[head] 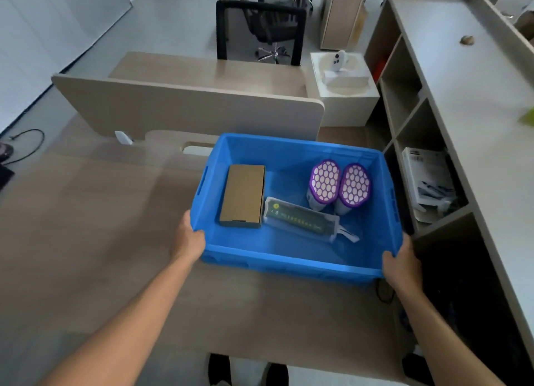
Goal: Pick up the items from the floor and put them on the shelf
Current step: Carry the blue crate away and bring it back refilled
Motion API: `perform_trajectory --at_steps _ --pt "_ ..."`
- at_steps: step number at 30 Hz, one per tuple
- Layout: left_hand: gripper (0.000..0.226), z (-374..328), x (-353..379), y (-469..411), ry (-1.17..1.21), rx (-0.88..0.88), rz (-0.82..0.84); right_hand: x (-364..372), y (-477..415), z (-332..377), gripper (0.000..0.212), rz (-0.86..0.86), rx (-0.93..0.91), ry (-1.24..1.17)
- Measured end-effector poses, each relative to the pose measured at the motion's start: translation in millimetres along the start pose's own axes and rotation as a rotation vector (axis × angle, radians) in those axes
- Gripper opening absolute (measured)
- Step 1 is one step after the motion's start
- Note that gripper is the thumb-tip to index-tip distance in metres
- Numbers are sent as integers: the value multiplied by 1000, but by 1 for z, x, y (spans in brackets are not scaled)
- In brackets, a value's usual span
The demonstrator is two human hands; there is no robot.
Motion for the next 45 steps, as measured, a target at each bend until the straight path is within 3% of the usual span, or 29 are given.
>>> perform_trajectory --at_steps 17,22,25,29,32,34,36,38,41,45 --pt "52 -10 4 -1 -22 11 42 -6 1 13 54 3 14 -2" --pt "34 -2 1 16 54 23 -2 -4 11 1 41 -40 40 -113" --pt "35 8 -6 36 107 14 -32 2 29 -10 39 -98 59 -249" --pt "30 45 -15 59 247 -77 21 12 67 -23 57 -156 167 -259" --pt "21 103 -25 82 367 -192 72 43 118 -18 59 -2 218 -159" --pt "21 148 -39 108 381 -247 94 88 151 -14 52 217 169 -107" --pt "18 199 -60 141 378 -316 98 142 190 -2 29 481 33 65" --pt "35 272 -80 174 397 -438 67 196 237 18 19 682 -131 244" --pt "26 359 -126 243 409 -643 -5 278 324 58 23 905 -373 478" --pt "18 451 -192 332 507 -866 -163 374 450 121 27 1072 -655 631"
Point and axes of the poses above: each hand's wrist, its own y-axis away from the middle knuckle, its own x-axis out of the palm, z = x × y, the point moved 6 cm from there along -y, towards the middle knuckle, and after that the axes turned 2 degrees about x, right-handed, at the moved point
